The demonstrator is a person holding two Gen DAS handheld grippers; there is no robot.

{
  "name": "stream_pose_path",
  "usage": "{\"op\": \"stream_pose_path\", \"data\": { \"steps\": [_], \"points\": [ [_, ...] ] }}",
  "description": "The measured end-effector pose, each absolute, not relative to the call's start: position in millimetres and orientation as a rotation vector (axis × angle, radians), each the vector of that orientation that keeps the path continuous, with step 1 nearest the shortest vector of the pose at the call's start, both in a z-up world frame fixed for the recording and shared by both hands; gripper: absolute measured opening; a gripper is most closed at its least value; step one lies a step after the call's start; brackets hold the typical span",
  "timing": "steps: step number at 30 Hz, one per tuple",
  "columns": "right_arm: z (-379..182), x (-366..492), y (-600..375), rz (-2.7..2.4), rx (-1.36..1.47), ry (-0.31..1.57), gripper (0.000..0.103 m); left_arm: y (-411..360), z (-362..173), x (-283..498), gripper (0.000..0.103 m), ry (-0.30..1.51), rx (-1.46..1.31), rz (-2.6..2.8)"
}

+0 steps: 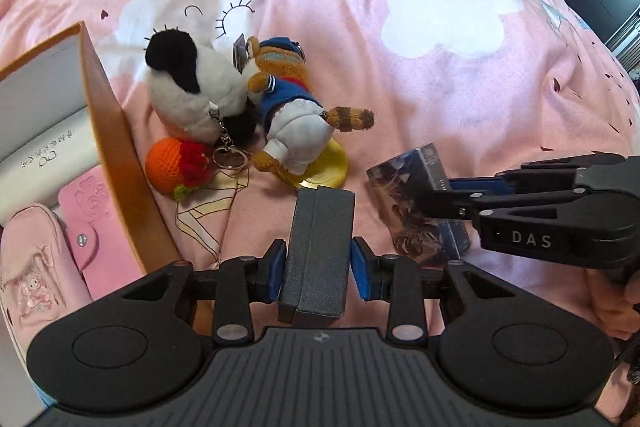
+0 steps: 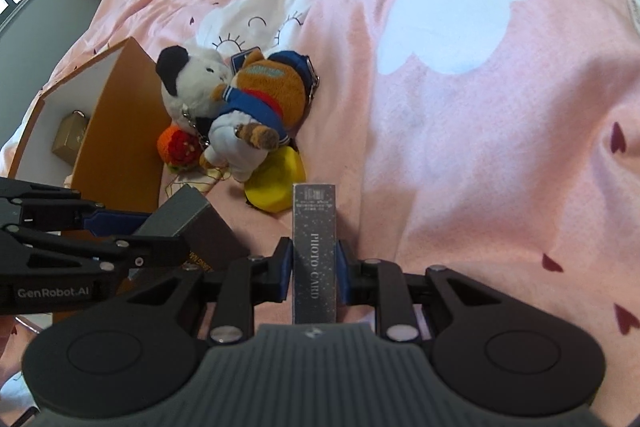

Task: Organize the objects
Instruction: 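Lift and carry the grey box and photo card pack over the white box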

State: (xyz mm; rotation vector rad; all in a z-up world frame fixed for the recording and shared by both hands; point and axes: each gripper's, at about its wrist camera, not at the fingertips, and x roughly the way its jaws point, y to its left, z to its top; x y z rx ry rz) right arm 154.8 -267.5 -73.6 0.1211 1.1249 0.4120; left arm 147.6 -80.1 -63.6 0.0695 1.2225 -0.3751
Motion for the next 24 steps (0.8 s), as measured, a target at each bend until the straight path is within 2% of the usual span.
{"op": "stream_pose_path", "data": {
  "steps": [5,12,16,19,24],
  "points": [
    [-77.3,160.0,-264.9,0.422,0.127,1.145,0.024,-77.0,-70.2,156.5,0.04,1.253,0.087,-0.371],
    [-81.1,168.0,-262.4,0.444,0.137,1.168,0.025,-93.8,-82.7,153.9,0.044,1.24,0.257,-0.318],
    [-81.7,172.4,-260.3,0.463,0.131,1.186,0.027,-93.7,-82.5,150.3,0.042,1.228,0.247,-0.321],
    [-82.1,173.5,-256.9,0.464,0.115,1.194,0.025,-88.8,-79.2,148.0,0.042,1.205,0.212,-0.314],
    [-69.2,163.3,-259.9,0.436,0.128,1.151,0.025,-77.3,-55.3,130.8,0.039,1.103,0.154,-0.302]
  ]
}}
